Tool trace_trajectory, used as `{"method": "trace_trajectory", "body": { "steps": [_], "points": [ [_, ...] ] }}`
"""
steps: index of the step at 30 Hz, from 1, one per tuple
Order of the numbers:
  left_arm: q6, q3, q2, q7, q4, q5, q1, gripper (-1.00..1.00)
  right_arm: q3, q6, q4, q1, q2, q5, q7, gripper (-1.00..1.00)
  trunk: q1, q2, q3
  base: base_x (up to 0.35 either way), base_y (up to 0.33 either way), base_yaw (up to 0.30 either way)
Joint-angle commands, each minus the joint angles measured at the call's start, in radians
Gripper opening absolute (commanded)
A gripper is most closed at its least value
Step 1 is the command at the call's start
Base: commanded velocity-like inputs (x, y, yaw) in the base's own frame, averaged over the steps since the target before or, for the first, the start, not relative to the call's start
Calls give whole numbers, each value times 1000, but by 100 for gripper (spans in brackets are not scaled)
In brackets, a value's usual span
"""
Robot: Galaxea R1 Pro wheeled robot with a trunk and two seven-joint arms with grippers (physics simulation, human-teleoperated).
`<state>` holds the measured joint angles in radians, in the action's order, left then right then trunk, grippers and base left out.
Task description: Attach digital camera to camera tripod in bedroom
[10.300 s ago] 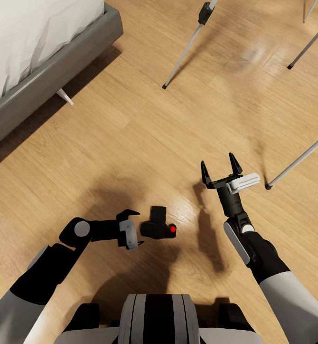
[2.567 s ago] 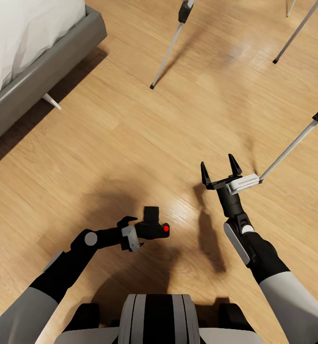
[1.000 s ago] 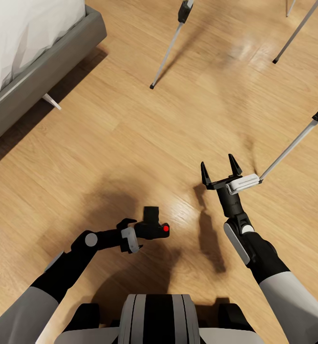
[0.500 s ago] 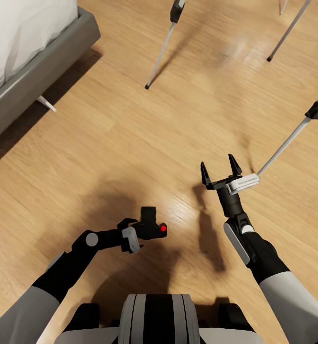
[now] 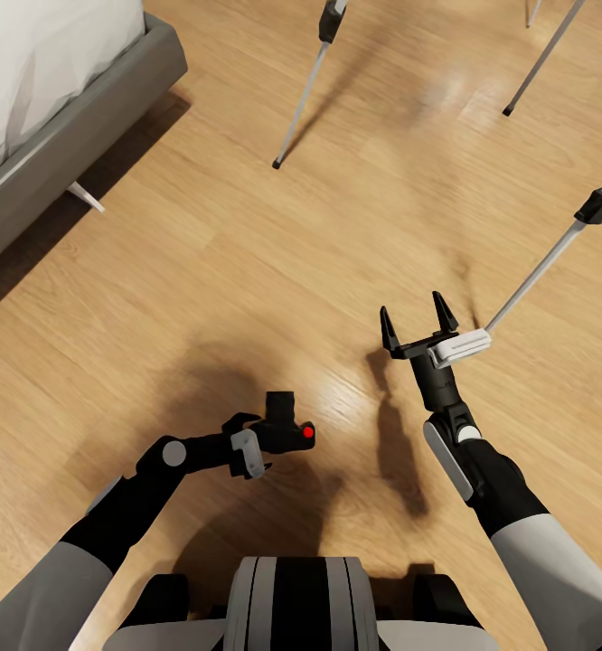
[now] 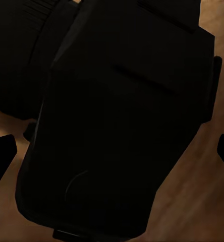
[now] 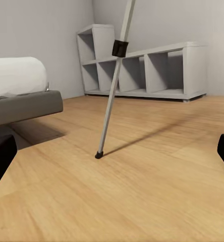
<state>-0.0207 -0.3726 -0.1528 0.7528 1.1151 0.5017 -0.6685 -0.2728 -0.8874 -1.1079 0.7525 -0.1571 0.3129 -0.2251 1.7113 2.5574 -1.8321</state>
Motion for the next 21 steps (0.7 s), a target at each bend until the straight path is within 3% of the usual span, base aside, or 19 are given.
{"method": "trace_trajectory", "body": {
  "steps": [1, 12, 13, 21],
  "points": [
    [-2, -1, -1, 2, 2, 5, 0, 100, -2, -2, 0, 1, -1, 11, -6, 100, 0, 0, 0, 0, 0, 0],
    [-1, 0, 3, 1, 3, 3, 0, 100, -3, -2, 0, 1, -1, 11, -6, 100, 0, 0, 0, 0, 0, 0],
    [-1, 0, 5, 1, 3, 3, 0, -100, -3, -2, 0, 1, -1, 11, -6, 100, 0, 0, 0, 0, 0, 0],
    [-1, 0, 10, 0, 3, 3, -3, -100, -2, -2, 0, 1, -1, 11, -6, 100, 0, 0, 0, 0, 0, 0]
  ]
}}
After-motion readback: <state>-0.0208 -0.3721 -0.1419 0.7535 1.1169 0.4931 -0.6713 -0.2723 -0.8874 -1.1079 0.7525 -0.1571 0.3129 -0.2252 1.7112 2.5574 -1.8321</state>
